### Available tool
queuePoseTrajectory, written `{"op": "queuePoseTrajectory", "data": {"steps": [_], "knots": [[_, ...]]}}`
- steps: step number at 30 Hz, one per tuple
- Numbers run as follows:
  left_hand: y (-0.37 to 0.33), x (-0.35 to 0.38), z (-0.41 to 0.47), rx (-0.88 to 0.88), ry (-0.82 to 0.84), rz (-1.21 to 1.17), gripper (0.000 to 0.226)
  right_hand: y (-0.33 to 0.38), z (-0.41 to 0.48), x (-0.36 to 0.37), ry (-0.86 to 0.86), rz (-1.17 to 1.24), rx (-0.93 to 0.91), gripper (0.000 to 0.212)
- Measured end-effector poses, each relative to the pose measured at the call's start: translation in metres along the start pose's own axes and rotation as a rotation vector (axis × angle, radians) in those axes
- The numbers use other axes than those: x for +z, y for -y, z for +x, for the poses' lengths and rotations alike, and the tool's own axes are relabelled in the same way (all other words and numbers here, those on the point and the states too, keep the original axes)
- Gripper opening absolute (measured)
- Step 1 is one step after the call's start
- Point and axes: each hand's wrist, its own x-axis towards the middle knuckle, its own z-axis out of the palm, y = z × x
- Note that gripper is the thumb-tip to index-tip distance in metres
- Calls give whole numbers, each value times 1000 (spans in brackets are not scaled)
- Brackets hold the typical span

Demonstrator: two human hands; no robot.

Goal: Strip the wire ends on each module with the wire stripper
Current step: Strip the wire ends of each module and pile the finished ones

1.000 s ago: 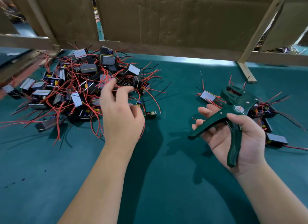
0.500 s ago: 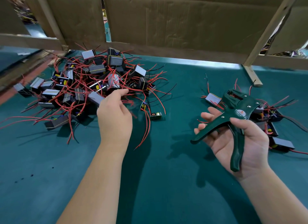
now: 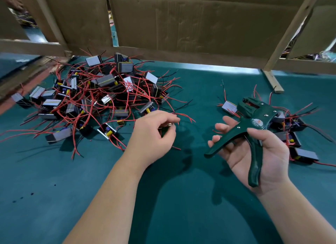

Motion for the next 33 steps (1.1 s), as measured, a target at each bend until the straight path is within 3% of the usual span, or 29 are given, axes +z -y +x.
{"op": "queuePoseTrajectory", "data": {"steps": [3,10,13,16,19,23,31,33], "knots": [[-5,-4,-2,-92,72,-128,23,0,0,0,-1,5,3,62],[-16,-3,-6,-26,237,-82,20,-1,1,0,0,9,23,61],[-17,-3,-7,11,164,-50,24,-1,1,0,-1,8,23,61],[-18,-2,-6,37,-42,-122,22,0,2,-1,2,8,21,60],[-12,0,0,101,-186,103,25,0,2,-2,5,5,18,59],[1,4,2,-120,-13,424,55,-1,3,-2,4,4,20,59],[17,-1,3,-238,91,512,70,-1,2,-2,5,-2,19,59],[18,0,3,-241,96,541,61,-1,2,-1,4,-5,16,59]]}}
